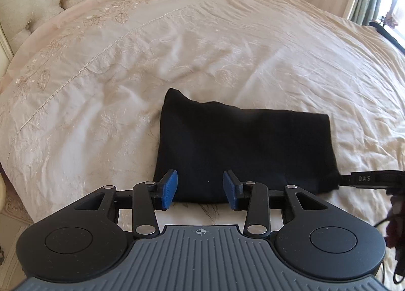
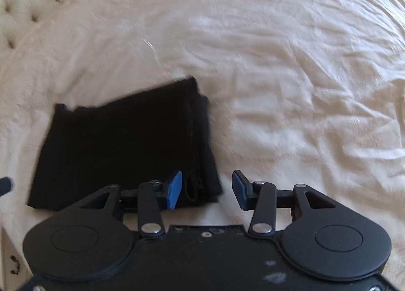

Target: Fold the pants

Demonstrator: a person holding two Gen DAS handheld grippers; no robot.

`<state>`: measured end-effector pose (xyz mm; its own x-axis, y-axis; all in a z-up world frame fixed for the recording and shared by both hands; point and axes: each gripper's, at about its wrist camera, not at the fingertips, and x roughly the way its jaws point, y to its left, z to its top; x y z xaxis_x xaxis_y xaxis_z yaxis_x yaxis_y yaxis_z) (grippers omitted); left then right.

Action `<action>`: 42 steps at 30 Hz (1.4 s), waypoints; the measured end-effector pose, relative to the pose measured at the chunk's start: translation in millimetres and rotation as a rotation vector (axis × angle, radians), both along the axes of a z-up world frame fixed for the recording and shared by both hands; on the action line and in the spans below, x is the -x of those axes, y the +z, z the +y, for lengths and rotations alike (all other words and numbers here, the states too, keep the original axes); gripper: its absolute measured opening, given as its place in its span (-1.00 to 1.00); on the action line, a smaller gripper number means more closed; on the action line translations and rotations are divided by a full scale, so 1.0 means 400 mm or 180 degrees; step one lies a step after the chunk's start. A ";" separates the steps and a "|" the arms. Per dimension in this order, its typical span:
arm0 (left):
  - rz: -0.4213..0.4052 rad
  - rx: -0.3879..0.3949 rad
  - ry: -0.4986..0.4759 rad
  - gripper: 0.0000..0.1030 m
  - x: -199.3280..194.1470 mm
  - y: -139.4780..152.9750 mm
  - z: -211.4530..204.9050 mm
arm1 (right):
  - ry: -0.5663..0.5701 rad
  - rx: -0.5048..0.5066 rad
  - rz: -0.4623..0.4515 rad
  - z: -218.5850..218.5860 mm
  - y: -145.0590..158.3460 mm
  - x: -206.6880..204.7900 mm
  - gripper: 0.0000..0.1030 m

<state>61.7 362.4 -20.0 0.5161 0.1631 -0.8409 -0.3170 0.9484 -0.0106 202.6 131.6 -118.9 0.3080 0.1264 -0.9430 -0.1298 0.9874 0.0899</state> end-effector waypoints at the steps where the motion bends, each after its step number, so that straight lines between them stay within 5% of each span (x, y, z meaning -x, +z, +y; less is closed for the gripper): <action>1: -0.0030 -0.0038 -0.0033 -0.25 0.016 0.008 -0.015 | -0.0053 0.0030 0.0022 -0.015 0.000 0.006 -0.06; 6: -0.0078 -0.0180 -0.0038 -0.21 0.083 0.045 -0.090 | 0.0109 -0.0222 -0.0465 -0.060 0.122 0.117 -0.09; 11: -0.0173 -0.0207 0.0084 -0.15 0.129 0.089 -0.152 | 0.0330 -0.0093 -0.0880 -0.047 0.268 0.251 -0.09; 15: -0.0290 -0.0243 0.0076 0.06 0.163 0.133 -0.208 | 0.0355 0.0151 -0.0952 -0.034 0.353 0.337 -0.08; 18: -0.0394 -0.0443 0.0123 0.14 0.189 0.164 -0.252 | 0.0365 -0.0011 -0.0943 -0.054 0.393 0.385 -0.08; 22: -0.0436 -0.0535 0.0130 0.33 0.220 0.196 -0.288 | 0.0315 -0.0281 -0.0922 -0.087 0.433 0.432 -0.08; 32: -0.0203 -0.0301 -0.0005 0.33 0.254 0.204 -0.328 | 0.0364 -0.0428 -0.1037 -0.120 0.471 0.521 -0.08; 42: -0.0118 -0.0386 -0.0108 0.33 0.237 0.205 -0.367 | 0.0410 -0.0553 -0.1116 -0.131 0.492 0.552 -0.08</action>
